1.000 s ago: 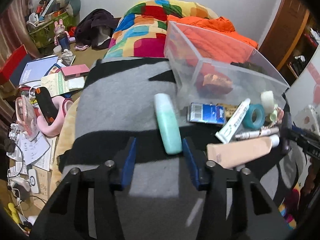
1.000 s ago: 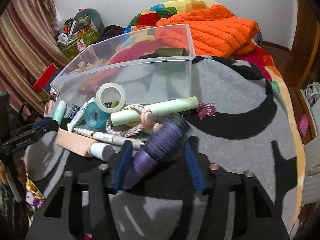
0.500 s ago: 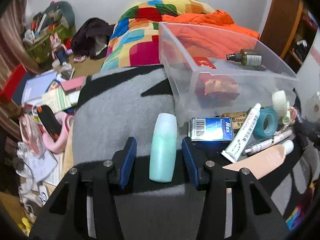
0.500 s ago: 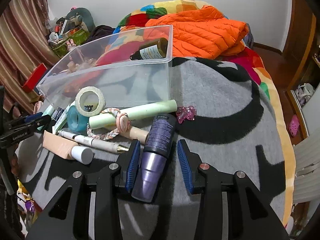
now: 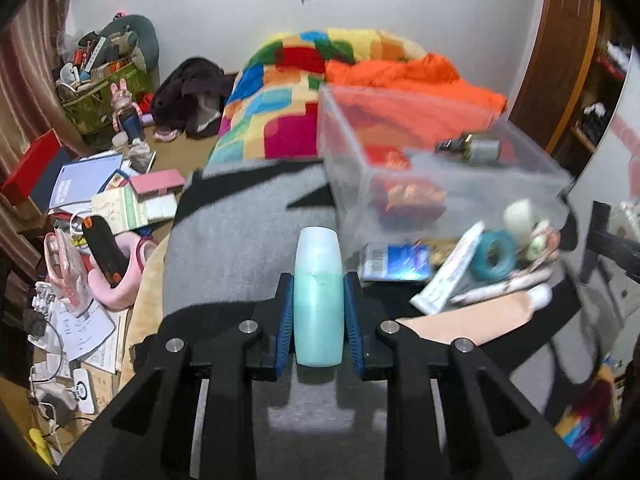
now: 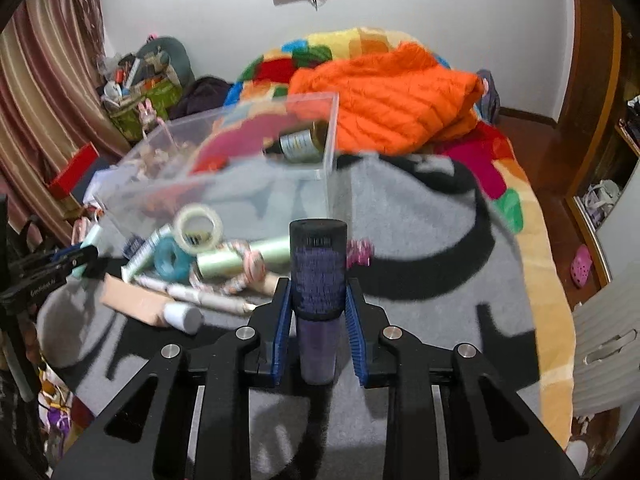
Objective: Organize objects
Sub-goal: 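Grasp the mint-green tube with the left tool while the right tool grasps the purple bottle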
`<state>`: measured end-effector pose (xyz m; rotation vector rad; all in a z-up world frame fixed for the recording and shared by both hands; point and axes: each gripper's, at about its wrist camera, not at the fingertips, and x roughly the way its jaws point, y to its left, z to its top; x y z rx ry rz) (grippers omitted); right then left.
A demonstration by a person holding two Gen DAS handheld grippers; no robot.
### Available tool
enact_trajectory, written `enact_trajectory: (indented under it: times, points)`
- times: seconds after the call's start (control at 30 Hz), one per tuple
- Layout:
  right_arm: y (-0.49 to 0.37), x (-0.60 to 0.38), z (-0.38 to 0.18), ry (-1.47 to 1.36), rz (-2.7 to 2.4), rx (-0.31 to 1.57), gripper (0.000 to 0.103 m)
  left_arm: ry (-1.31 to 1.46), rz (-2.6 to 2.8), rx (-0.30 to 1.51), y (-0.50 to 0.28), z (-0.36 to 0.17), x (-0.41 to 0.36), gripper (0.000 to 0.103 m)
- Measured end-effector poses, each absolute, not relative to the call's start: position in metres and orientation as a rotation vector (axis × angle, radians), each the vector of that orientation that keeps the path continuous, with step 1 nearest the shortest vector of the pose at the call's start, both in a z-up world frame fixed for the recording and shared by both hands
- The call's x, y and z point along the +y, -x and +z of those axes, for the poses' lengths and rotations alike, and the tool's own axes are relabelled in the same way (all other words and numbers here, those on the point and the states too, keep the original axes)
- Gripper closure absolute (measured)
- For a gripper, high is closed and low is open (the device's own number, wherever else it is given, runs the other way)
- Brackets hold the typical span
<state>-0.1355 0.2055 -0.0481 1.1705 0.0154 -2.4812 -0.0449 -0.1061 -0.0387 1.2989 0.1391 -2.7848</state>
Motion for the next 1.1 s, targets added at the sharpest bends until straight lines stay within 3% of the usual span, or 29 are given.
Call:
enact_trajectory:
  times: [0.6, 1.1]
  points:
    - [0.191, 0.164, 0.02, -0.937, -2.553, 0.063, 0.08, -1.084, -2.96, 0.233, 0.086, 0.037, -0.08, 0.079]
    - [0.238, 0.11, -0.037, -1.147, -2.439, 0.306, 0.08, -1.308, -2.892, 0.182, 0.155, -0.003, -0.055, 0.079]
